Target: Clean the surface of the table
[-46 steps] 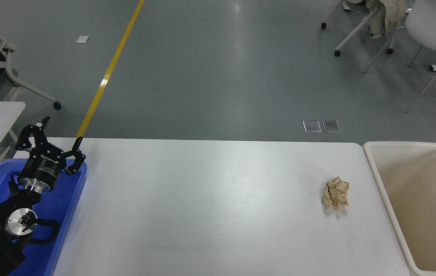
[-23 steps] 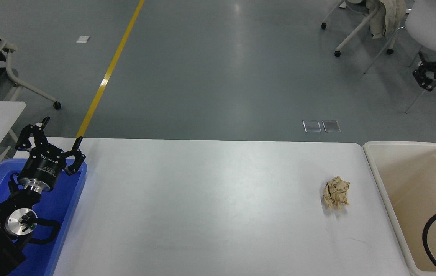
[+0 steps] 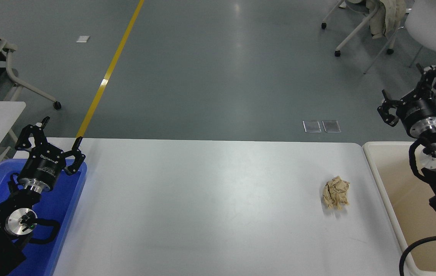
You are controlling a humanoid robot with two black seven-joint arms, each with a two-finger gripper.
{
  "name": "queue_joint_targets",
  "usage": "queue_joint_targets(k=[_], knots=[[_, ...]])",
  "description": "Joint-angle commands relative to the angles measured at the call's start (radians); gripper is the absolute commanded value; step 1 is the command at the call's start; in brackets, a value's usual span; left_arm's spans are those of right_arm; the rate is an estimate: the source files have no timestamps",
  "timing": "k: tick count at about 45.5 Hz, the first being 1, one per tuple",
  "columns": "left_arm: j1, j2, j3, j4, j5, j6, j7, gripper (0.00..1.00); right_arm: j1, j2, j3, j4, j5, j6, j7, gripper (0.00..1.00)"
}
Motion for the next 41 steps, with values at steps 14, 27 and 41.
queue_joint_targets(k=[14,27,41], knots=[[0.000,0.000,0.000,0.000,0.000,0.000,0.000,1.00,-0.081,0.024,-0.006,-0.004,-0.002,0.055,0.049,0.99],[0.000,0.000,0.000,0.000,0.000,0.000,0.000,1.00,0.003,-0.079,-0.164,-0.011,0.003,0.070,0.047,0.99],[0.000,0.000,0.000,0.000,0.000,0.000,0.000,1.00,0.137,-0.226,-0.370,-0.064,0.012,0.068,0.047,0.99]])
